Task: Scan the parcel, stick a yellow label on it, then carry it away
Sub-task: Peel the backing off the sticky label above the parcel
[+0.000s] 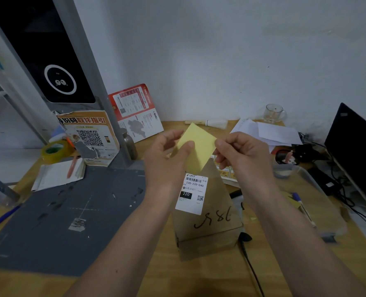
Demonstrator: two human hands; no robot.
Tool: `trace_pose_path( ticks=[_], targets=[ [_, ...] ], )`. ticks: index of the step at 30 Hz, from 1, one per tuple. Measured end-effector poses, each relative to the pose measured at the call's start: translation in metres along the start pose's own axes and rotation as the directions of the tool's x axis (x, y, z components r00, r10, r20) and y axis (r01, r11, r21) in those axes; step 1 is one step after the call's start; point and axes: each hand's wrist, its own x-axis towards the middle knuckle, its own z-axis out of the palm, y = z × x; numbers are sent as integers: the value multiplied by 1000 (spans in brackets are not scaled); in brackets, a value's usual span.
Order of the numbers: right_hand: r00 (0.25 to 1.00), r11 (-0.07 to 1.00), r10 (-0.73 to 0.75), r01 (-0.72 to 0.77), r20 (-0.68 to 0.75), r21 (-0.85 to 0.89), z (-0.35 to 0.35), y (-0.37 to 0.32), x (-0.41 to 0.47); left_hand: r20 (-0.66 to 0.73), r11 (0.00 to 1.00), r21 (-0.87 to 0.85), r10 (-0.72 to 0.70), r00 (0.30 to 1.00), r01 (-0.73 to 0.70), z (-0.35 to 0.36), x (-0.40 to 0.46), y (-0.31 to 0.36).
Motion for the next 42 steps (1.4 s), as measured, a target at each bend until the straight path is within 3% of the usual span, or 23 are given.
trace_pose_path(
  ticks=[6,10,18,24,29,42],
  targets=[
    [980,997,46,-31,193,-76,-1,0,-3,-9,1000,4,17,1000,-17,0,0,0],
    [949,995,64,-36,310,-95,-1,-4,-4,65,998,43,49,997,-52,-1,-1,1],
    [956,991,109,-126,271,48,-1,-2,-1,204,1000,18,1,979,-4,1,-4,5],
    [982,996,78,-83,171,23,0,1,-3,76,971,215,90,993,-105,2,-6,5],
    [996,998,42,-45,75,41,2,0,-4,171,983,155,75,982,-102,5,-10,4],
    [993,981,96,-107,74,163,-1,1,-5,244,1000,6,28,969,-31,8,-16,4]
  ],
)
